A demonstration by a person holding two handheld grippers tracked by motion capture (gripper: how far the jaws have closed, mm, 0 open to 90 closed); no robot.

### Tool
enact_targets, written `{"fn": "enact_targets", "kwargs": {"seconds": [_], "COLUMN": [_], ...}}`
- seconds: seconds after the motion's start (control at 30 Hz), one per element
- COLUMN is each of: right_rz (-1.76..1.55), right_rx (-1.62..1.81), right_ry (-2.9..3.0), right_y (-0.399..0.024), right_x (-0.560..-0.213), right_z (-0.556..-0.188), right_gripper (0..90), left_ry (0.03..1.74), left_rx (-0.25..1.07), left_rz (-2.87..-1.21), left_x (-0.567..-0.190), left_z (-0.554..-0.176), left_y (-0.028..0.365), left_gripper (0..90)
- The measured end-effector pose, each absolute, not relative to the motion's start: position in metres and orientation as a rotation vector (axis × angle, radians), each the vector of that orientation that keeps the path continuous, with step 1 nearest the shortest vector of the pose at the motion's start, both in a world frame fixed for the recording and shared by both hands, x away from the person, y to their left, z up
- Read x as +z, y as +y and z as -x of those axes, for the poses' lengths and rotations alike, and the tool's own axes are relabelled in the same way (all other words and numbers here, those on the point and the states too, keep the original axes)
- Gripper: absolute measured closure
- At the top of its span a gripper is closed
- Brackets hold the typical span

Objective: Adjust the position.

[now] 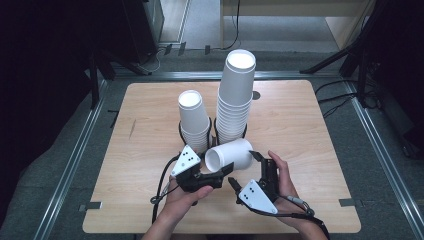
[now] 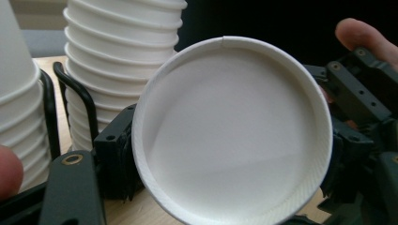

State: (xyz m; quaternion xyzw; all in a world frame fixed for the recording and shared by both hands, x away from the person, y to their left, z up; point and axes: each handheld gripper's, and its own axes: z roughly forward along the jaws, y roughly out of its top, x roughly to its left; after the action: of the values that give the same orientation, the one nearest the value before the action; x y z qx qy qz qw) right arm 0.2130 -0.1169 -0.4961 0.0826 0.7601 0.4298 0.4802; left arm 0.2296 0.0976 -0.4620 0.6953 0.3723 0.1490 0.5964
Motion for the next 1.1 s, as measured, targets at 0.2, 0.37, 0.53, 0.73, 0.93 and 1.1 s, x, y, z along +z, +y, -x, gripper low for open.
{"fn": "enact_targets", "kwargs": {"seconds": [0.2, 0.37, 0.53, 0.73, 0.93, 1.1], "right_rz": [-0.226, -0.281, -0.416, -0.652, -0.897, -1.136], "right_rx": [1.043, 1.056, 1.146, 1.271, 1.395, 1.552], "right_ry": [1.849, 1.84, 1.844, 1.828, 1.765, 1.687], "right_y": [-0.122, -0.128, -0.134, -0.142, -0.153, -0.161], "right_x": [-0.493, -0.488, -0.486, -0.485, -0.483, -0.484], "right_z": [-0.206, -0.201, -0.197, -0.195, -0.193, -0.192], "right_gripper": [0.0, 0.0, 0.0, 0.0, 0.0, 1.9], "left_ry": [0.875, 0.875, 0.88, 0.865, 0.81, 0.774], "left_rx": [0.359, 0.372, 0.385, 0.404, 0.408, 0.425], "left_rz": [-1.591, -1.578, -1.557, -1.532, -1.511, -1.48], "left_x": [-0.461, -0.46, -0.462, -0.466, -0.468, -0.469], "left_z": [-0.23, -0.229, -0.229, -0.228, -0.223, -0.219], "left_y": [0.101, 0.102, 0.104, 0.103, 0.099, 0.097], "left_gripper": [23.4, 23.5, 23.6, 23.6, 23.5, 23.5]}}
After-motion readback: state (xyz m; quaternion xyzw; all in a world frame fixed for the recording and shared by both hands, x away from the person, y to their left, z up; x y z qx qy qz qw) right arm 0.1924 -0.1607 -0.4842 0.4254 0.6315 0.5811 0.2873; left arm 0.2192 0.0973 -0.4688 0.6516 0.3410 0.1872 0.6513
